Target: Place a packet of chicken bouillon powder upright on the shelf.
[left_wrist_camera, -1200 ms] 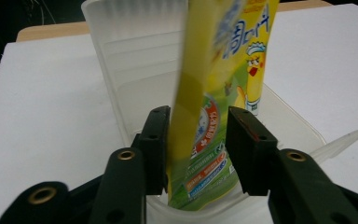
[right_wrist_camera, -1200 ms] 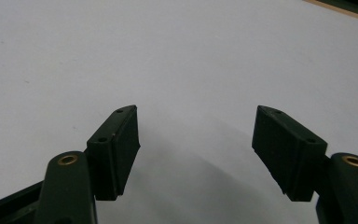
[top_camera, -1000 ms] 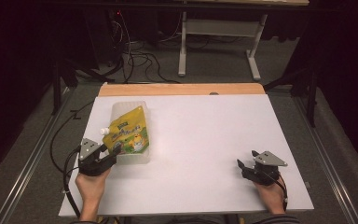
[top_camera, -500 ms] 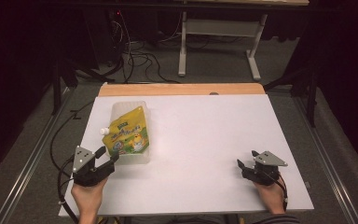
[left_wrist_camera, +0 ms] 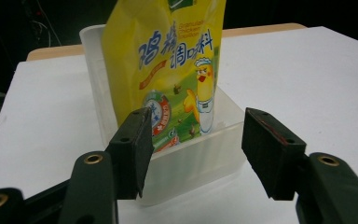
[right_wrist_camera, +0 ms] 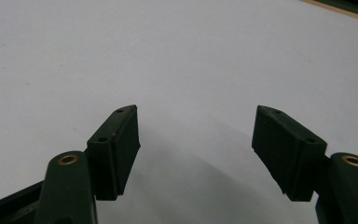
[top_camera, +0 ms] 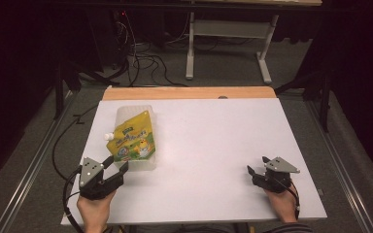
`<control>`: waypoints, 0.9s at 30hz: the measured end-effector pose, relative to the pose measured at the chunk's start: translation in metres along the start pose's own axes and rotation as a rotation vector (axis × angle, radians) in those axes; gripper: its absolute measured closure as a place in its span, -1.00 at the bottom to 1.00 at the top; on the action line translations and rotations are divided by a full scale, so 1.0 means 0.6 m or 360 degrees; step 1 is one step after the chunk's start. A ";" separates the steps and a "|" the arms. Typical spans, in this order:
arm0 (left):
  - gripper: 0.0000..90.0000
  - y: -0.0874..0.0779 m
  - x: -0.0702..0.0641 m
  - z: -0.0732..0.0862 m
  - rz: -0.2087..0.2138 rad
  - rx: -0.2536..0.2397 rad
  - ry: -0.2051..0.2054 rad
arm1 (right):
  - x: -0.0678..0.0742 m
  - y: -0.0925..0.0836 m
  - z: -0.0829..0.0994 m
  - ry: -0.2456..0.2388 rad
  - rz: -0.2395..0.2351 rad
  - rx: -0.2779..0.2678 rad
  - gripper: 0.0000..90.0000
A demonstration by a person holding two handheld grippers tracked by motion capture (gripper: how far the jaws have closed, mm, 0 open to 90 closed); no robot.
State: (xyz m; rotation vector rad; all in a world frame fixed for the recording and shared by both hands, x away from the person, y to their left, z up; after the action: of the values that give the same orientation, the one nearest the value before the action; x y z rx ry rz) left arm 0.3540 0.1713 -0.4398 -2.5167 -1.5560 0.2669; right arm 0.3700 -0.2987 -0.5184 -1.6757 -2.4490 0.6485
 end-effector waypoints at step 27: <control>-0.09 0.032 -0.063 -0.013 0.0235 0.0023 0.0033 | 0.000 -0.001 0.000 0.0007 -0.0002 -0.0011 -0.28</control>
State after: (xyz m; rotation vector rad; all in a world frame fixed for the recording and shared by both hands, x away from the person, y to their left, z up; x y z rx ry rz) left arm 0.3558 0.1284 -0.4344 -2.6179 -1.3576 0.2693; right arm 0.3695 -0.2988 -0.5179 -1.6759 -2.4517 0.6361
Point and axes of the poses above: each handheld gripper's, and its own axes: y roughly forward along the jaws, z roughly out of its underside, x roughly to its left, the point moved 7 cm from there along y, roughly forward along the jaws, and after that the axes turned 10 degrees about -x, right-handed, at the moved point
